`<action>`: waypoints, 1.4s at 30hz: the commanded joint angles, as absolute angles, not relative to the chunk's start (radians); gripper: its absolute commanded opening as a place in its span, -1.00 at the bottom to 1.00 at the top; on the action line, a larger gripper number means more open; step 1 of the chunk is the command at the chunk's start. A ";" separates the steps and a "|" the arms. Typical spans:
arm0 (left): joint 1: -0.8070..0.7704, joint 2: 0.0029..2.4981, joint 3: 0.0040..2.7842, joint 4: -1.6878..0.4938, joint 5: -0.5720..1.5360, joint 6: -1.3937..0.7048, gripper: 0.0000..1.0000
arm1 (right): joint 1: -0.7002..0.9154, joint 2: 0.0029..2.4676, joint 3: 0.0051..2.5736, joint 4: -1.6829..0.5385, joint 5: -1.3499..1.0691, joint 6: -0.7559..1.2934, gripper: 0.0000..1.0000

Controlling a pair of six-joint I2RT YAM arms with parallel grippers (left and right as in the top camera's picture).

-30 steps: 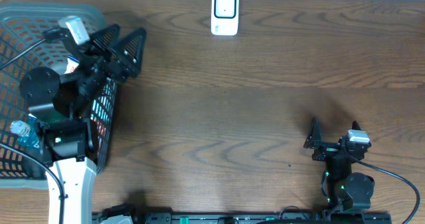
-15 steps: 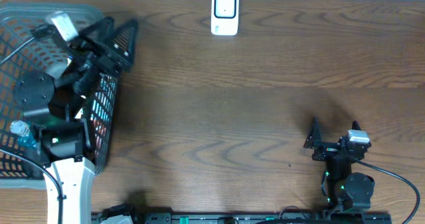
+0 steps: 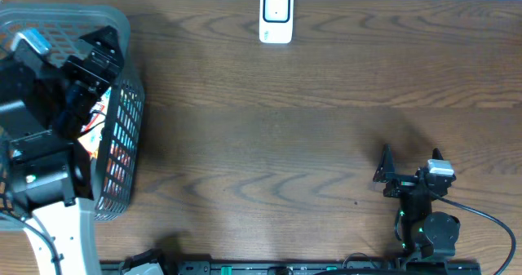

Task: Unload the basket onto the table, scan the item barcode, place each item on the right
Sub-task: 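Raise the left gripper and reach down into the grey basket, then grasp the teal Listerine bottle in the basket with the left gripper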

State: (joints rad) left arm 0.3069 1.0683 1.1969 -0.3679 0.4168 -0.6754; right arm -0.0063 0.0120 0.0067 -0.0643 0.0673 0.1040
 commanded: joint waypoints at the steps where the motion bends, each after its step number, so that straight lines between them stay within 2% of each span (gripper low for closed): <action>1: 0.311 1.096 1.290 -0.462 0.301 -0.613 0.96 | -0.009 0.007 0.006 -0.068 0.069 0.118 0.98; 8: 0.311 1.169 1.409 -0.677 0.138 -0.586 0.96 | -0.009 0.007 0.006 -0.068 0.069 0.118 0.98; 19: 0.311 1.258 1.420 -0.790 -0.016 -0.593 0.96 | -0.009 0.007 0.006 -0.068 0.069 0.118 0.99; 24: 0.348 1.311 1.420 -0.862 -0.128 -0.719 0.96 | -0.009 0.007 0.006 -0.068 0.069 0.118 0.99; 27: 0.408 1.335 1.420 -0.950 -0.186 -0.871 0.96 | -0.009 0.007 0.006 -0.068 0.069 0.119 0.98; 32: 0.530 1.353 1.420 -1.068 -0.192 -1.005 0.96 | -0.009 0.007 0.006 -0.068 0.069 0.119 0.98; 42: 0.560 1.352 1.420 -1.134 -0.124 -0.982 0.96 | -0.009 0.007 0.006 -0.068 0.069 0.118 0.98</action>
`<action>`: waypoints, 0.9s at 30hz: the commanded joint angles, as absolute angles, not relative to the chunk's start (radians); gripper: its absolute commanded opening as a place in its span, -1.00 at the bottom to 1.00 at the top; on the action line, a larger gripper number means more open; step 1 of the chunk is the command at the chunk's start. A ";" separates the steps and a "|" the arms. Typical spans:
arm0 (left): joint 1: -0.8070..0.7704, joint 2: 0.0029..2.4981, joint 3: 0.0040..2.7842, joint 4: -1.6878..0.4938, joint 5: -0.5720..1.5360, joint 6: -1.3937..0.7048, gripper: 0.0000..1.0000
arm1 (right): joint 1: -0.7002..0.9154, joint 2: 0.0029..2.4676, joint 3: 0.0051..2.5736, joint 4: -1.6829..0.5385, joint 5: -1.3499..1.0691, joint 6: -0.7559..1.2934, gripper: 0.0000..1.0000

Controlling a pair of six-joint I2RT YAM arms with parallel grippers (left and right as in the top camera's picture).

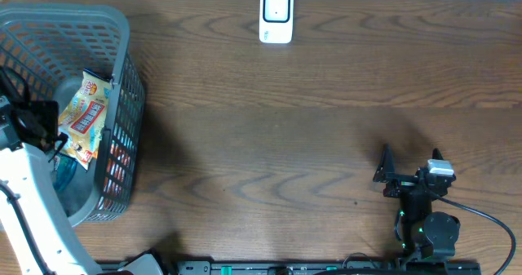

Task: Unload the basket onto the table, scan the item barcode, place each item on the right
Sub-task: 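Grasp the teal Listerine bottle in the basket with the left gripper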

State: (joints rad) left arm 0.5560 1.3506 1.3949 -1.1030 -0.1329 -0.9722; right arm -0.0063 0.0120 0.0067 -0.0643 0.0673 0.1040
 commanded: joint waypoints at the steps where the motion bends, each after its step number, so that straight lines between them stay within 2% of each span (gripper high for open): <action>1: 0.560 1.352 1.420 -1.150 -0.123 -0.984 0.96 | -0.009 0.007 0.006 -0.068 0.069 0.118 0.99; 6: 0.560 1.352 1.420 -1.219 -0.124 -1.097 0.96 | -0.009 0.007 0.006 -0.068 0.069 0.118 0.99; 13: 0.560 1.352 1.416 -1.221 -0.171 -1.189 0.96 | -0.009 0.007 0.006 -0.068 0.069 0.118 0.99; 21: 0.560 1.353 1.352 -1.219 -0.207 -1.398 0.96 | -0.009 0.008 0.006 -0.068 0.069 0.118 0.99; 27: 0.560 1.402 1.330 -1.194 -0.231 -1.435 0.96 | -0.009 0.008 0.006 -0.068 0.069 0.118 0.98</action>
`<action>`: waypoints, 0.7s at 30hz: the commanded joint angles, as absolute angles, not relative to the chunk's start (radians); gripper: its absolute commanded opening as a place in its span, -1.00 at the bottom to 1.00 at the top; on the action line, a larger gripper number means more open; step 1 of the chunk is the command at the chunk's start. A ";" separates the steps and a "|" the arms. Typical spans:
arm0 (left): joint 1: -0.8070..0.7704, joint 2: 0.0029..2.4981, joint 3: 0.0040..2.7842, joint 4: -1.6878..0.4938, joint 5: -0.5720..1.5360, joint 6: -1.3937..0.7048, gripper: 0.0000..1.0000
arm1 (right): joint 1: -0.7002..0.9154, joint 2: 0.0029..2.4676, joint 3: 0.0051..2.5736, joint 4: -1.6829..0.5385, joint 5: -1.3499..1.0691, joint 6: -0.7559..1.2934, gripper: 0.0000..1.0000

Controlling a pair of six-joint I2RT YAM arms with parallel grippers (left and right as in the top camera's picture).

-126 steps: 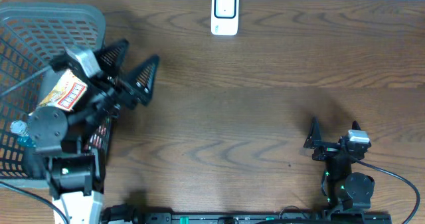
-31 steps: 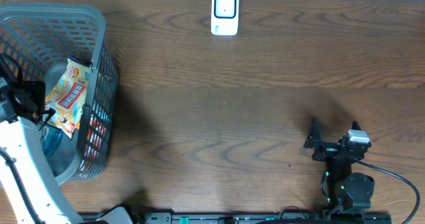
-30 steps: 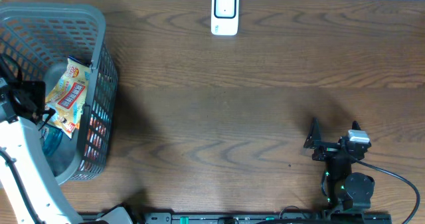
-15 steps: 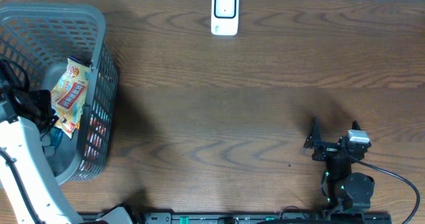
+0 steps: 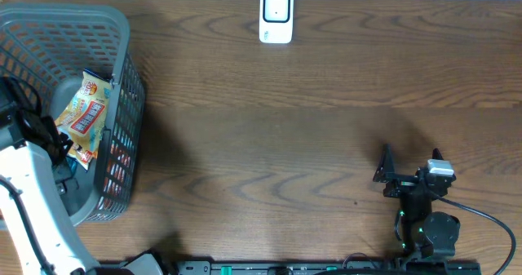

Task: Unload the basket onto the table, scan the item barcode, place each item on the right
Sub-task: 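Grasp the teal Listerine bottle in the basket with the left gripper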

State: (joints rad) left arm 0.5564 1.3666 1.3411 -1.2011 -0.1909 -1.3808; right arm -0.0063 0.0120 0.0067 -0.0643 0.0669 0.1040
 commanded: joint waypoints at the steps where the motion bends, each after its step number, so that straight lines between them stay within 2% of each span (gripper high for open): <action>1: 0.560 1.419 1.330 -1.188 -0.231 -1.434 0.96 | -0.009 0.008 0.006 -0.068 0.069 0.118 0.99; 14: 0.560 1.640 1.330 -1.200 -0.202 -1.434 0.95 | -0.009 0.008 0.006 -0.068 0.069 0.118 0.99; 16: 0.560 1.650 1.330 -1.200 -0.195 -1.434 0.79 | -0.009 0.008 0.006 -0.068 0.069 0.118 0.99; 18: 0.560 1.652 1.330 -1.200 -0.192 -1.434 0.54 | -0.009 0.008 0.006 -0.068 0.069 0.118 0.98; 21: 0.560 1.652 1.330 -1.200 -0.191 -1.433 0.34 | -0.009 0.008 0.006 -0.068 0.069 0.119 0.98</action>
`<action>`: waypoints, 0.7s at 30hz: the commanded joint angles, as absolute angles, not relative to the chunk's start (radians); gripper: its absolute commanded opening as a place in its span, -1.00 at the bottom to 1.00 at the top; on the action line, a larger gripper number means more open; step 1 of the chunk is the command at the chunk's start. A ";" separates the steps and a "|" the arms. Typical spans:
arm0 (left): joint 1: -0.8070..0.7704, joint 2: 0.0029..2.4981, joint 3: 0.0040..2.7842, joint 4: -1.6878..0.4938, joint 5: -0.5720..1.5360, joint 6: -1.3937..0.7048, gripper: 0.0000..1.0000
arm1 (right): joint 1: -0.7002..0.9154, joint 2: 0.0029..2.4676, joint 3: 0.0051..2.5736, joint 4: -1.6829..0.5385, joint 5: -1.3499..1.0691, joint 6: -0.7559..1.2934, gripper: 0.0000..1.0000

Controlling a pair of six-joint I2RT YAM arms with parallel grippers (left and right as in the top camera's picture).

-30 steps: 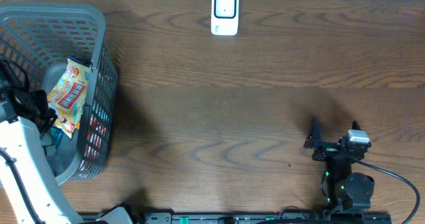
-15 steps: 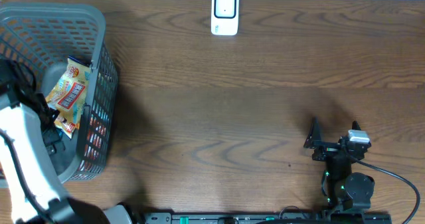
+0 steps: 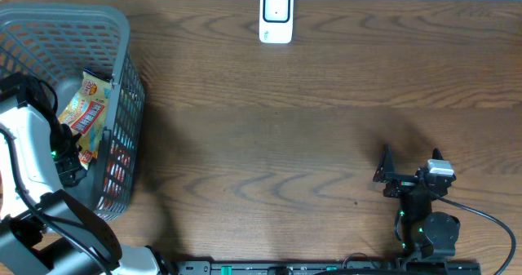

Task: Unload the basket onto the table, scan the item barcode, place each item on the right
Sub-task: 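Grasp the teal Listerine bottle in the basket with the left gripper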

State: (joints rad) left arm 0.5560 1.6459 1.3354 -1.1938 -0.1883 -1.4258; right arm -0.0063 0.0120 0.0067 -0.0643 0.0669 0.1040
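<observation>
An orange and yellow snack packet (image 3: 88, 110) lies inside the grey mesh basket (image 3: 122, 30) at the left of the overhead view, leaning on the basket's right wall. My left arm reaches into the basket. Its gripper (image 3: 68, 151) sits at the packet's lower left edge, and its jaws are hidden by the wrist. A white barcode scanner (image 3: 276, 15) stands at the table's far edge, centre. At the front right, far from both, my right gripper (image 3: 410, 162) rests open with nothing between its fingers.
Other coloured packets show through the basket's right wall (image 3: 122, 157). A black cable (image 3: 489, 218) runs from the right arm's base toward the right edge. Brown wooden table (image 3: 269, 128) stretches between basket and scanner.
My left arm has swung so its white link now lies across the basket's left half, with its base joint showing at the bottom left. The packet has barely shifted. The right arm is unchanged.
First my left arm covered most of the basket's inside, wrist deep in it. Then the arm sat at the far left and the snack packet showed, with the gripper at its left edge. It stayed so, and now the arm lies over the basket beside the packet.
</observation>
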 commanded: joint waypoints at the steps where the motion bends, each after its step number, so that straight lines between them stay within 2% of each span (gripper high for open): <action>1: 0.560 1.652 1.330 -1.200 -0.191 -1.430 0.29 | -0.009 0.008 0.006 -0.068 0.069 0.118 0.98; 8: 0.560 1.652 1.330 -1.200 -0.192 -1.399 0.07 | -0.009 0.008 0.006 -0.068 0.069 0.119 0.98; 15: 0.560 1.651 1.331 -1.196 -0.192 -1.399 0.06 | -0.009 0.008 0.006 -0.068 0.069 0.119 0.99; 16: 0.560 1.651 1.332 -1.195 -0.192 -1.399 0.25 | -0.009 0.008 0.006 -0.068 0.069 0.118 0.99; 17: 0.560 1.651 1.335 -1.196 -0.192 -1.399 0.54 | -0.009 0.008 0.006 -0.068 0.069 0.118 0.99; 19: 0.561 1.648 1.346 -1.196 -0.192 -1.384 0.87 | -0.009 0.008 0.006 -0.068 0.069 0.118 0.99; 20: 0.561 1.641 1.354 -1.196 -0.192 -1.381 0.97 | -0.009 0.008 0.006 -0.068 0.069 0.118 0.98; 21: 0.561 1.636 1.357 -1.197 -0.192 -1.381 0.96 | -0.009 0.008 0.006 -0.068 0.069 0.119 0.98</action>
State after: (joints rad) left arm 0.5564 1.6459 1.3357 -1.1927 -0.1837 -1.3933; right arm -0.0063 0.0120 0.0067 -0.0647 0.0669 0.1040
